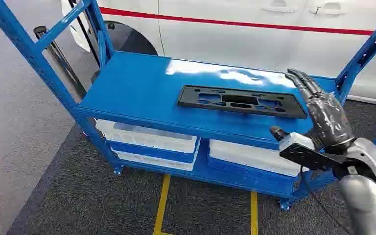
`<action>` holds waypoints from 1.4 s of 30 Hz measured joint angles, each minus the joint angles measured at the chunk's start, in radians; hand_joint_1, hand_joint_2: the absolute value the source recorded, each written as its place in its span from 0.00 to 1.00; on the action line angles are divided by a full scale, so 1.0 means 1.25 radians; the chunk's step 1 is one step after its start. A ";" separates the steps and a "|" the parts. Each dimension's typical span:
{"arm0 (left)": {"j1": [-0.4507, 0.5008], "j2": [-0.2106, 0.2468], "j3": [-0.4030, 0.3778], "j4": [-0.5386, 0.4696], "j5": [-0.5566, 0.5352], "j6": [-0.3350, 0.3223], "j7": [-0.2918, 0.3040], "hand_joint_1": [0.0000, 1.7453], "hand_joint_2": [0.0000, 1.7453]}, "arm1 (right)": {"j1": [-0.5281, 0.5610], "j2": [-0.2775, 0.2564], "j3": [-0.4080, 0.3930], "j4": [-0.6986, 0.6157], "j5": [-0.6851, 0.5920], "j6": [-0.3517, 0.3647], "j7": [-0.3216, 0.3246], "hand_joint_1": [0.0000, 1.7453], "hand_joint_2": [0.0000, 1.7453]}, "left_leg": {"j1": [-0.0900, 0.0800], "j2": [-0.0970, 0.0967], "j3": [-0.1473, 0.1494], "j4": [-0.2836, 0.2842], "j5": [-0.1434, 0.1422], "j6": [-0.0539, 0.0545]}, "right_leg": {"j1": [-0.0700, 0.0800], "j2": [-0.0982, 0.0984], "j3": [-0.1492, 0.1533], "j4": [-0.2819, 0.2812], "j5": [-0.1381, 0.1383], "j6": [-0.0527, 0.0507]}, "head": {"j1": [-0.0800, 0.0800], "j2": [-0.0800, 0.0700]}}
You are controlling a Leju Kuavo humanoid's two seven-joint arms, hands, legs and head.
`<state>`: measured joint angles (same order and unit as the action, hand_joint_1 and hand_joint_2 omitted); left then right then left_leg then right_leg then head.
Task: Take the parts from the cabinet and place them on the table.
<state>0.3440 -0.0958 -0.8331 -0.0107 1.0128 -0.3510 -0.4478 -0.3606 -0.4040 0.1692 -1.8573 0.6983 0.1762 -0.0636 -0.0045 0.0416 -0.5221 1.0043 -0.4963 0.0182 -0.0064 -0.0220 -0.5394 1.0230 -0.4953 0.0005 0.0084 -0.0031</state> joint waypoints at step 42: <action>-0.011 0.018 0.027 0.007 -0.025 -0.023 0.020 0.00 0.00 | -0.123 0.053 0.288 0.364 0.192 -0.002 0.027 0.00 0.00 | 0.035 0.001 0.038 -0.018 -0.011 -0.012 | -0.044 0.006 -0.049 0.022 0.049 0.065 | 0.001 0.000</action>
<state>0.3306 -0.0736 -0.7996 -0.0019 0.9815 -0.3800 -0.4231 -0.5146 -0.3380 0.5291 -1.4019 0.9380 0.1736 -0.0298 0.0398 0.0428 -0.4744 0.9820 -0.5099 0.0035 -0.0608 -0.0144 -0.6009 1.0507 -0.4335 0.0819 0.0095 -0.0031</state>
